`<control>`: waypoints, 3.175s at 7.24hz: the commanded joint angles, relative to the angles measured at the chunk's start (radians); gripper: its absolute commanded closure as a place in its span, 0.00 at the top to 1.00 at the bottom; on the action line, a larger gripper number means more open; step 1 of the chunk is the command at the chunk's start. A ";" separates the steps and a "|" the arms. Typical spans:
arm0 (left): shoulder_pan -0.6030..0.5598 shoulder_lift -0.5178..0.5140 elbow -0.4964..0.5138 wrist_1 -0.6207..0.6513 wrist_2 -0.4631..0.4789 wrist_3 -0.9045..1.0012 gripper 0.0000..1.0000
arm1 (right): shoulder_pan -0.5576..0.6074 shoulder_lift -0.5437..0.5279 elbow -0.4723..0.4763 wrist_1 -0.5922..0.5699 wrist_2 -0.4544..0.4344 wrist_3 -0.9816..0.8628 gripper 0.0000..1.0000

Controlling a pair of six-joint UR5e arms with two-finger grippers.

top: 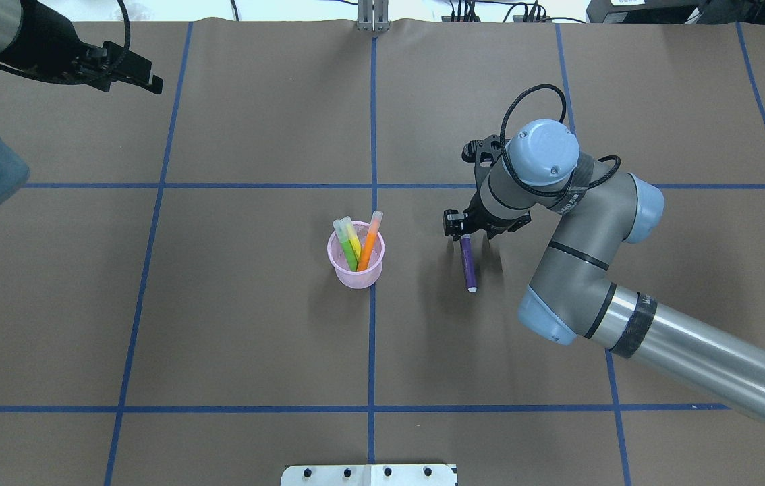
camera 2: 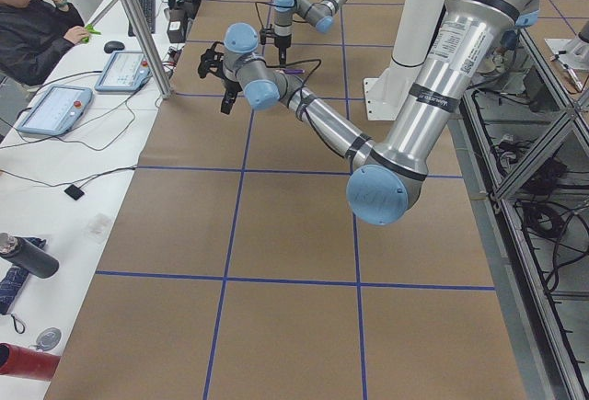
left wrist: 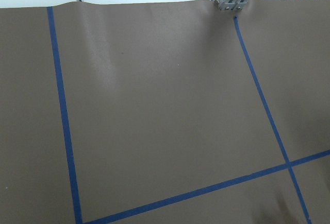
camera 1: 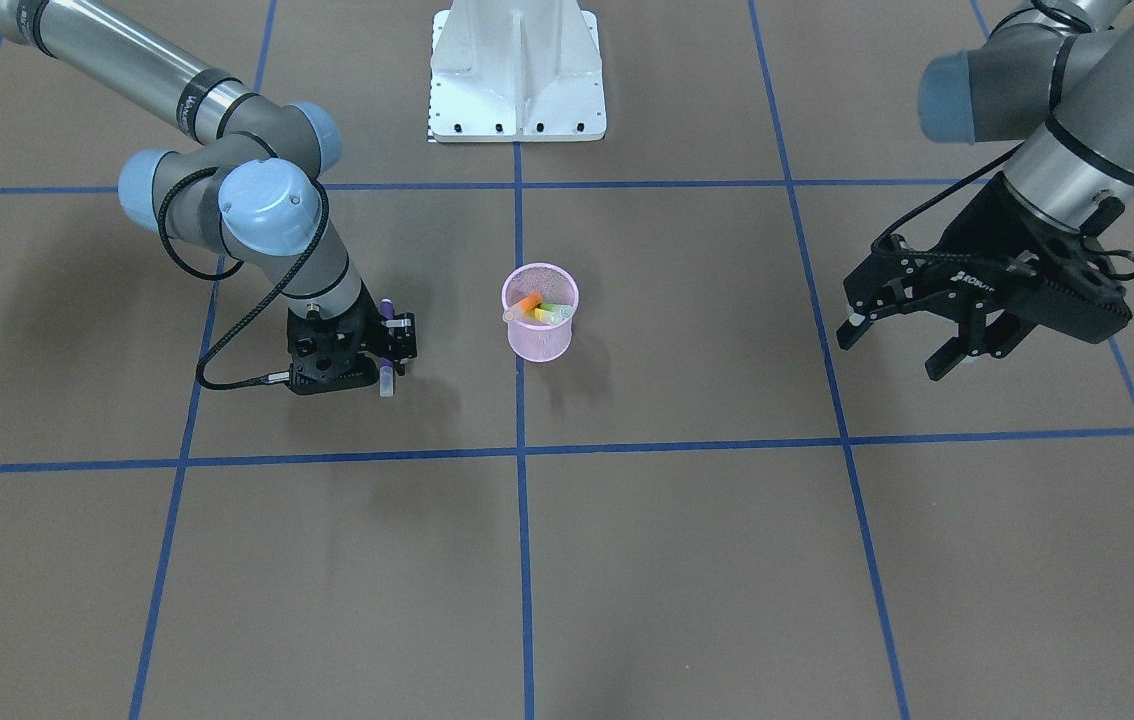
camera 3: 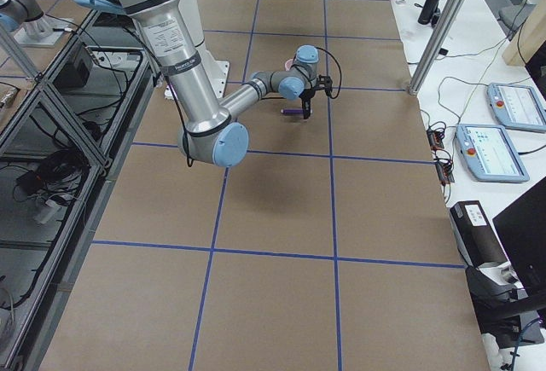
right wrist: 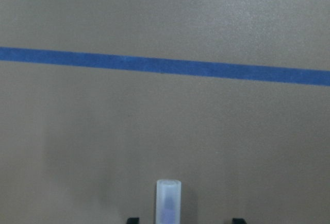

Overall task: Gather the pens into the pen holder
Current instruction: 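Grasp the purple marker with the right gripper while the left arm withdraws, then lift the purple marker upright with the right gripper away from the table, then carry the purple marker with the right gripper over the pink cup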

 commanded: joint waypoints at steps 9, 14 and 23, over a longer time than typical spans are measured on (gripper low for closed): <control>-0.003 0.010 -0.001 -0.003 -0.001 0.000 0.99 | -0.019 0.040 -0.021 -0.059 -0.019 -0.007 0.36; -0.005 0.025 -0.024 -0.003 0.001 0.000 0.99 | 0.052 0.026 0.095 -0.057 0.013 -0.013 0.00; 0.001 0.068 -0.007 -0.011 0.009 -0.003 0.99 | -0.091 0.017 0.223 0.514 -0.465 -0.053 0.00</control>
